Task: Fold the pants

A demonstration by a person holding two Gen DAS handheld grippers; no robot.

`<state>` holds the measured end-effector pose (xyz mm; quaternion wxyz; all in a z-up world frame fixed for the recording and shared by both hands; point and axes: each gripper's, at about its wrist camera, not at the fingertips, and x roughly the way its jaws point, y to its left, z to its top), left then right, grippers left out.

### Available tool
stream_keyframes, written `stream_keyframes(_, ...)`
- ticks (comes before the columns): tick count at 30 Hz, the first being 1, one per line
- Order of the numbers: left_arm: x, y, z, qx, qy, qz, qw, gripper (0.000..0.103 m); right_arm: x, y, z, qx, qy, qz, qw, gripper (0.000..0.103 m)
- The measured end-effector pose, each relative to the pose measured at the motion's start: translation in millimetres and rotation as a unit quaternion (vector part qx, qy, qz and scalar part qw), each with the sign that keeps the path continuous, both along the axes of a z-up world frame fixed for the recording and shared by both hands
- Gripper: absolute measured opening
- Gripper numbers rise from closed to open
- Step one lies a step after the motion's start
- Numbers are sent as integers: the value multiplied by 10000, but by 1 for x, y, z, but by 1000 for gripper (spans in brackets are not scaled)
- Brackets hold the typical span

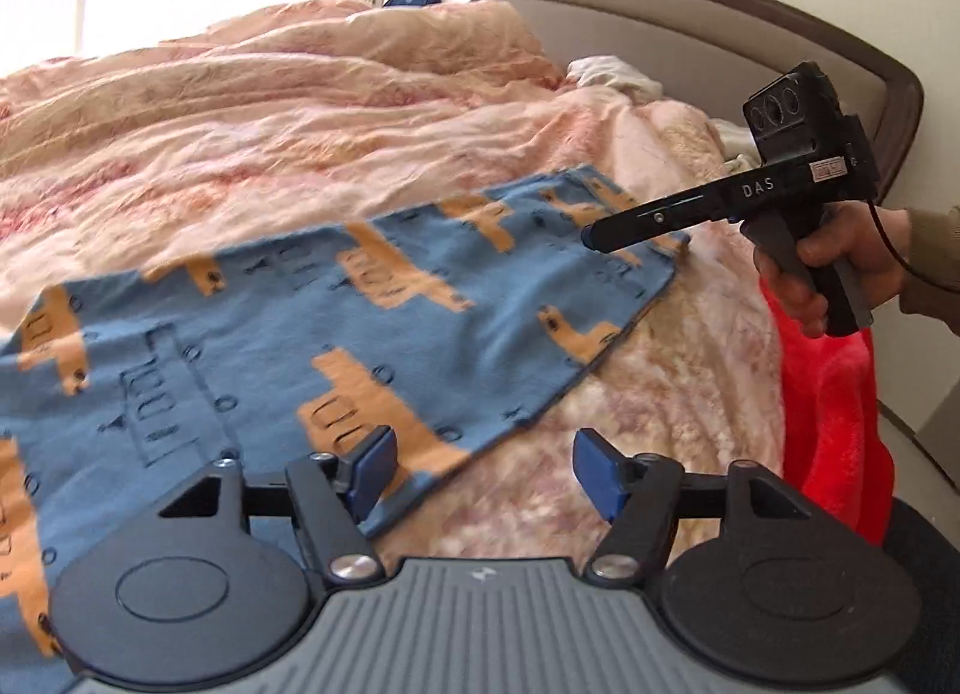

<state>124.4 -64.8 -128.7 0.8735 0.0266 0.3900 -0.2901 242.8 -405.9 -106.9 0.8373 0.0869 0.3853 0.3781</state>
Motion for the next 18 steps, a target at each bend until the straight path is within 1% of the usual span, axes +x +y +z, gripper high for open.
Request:
stream_keyframes(1,-2,5,-2,128,55,-81,9999,71,2,7,-8,-57,69,91,9999,71)
stream_keyframes(3,-13,12,2,261,-45,-247,9993,71,5,17,-21,-472,247,203,9984,71)
stream_keyframes(4,-21,19,7,250,-81,-299,9992,71,3,19,-23,-674,229,259,9971,71)
stream_keyframes(5,-26,27,12,177,-187,-250,9994,71,0,20,-19,-769,197,286,9964,71)
stream_keyframes(7,-30,46,24,-10,-445,22,9990,73,-6,22,-4,-849,100,342,9958,72)
stream_keyframes(9,-23,67,30,18,-672,517,9964,78,-4,39,17,-760,-194,549,9954,72)
stream_keyframes(10,-17,78,31,70,-709,785,9944,81,1,53,27,-740,-333,651,9946,72)
stream_keyframes(12,-5,97,26,152,-568,1225,9907,82,18,91,45,-728,-585,854,9920,73)
stream_keyframes(13,0,107,22,105,-486,1374,9893,82,29,109,50,-745,-655,960,9904,75)
stream_keyframes(15,4,117,8,23,-244,1524,9880,81,56,160,53,-800,-737,1249,9862,75)
stream_keyframes(16,5,119,0,93,-135,1563,9876,81,70,186,49,-803,-710,1402,9843,75)
stream_keyframes(17,4,117,-6,170,-131,1535,9879,81,80,205,44,-807,-660,1529,9827,74)
stream_keyframes(18,1,115,-11,258,-209,1489,9883,81,89,228,37,-831,-640,1666,9804,73)
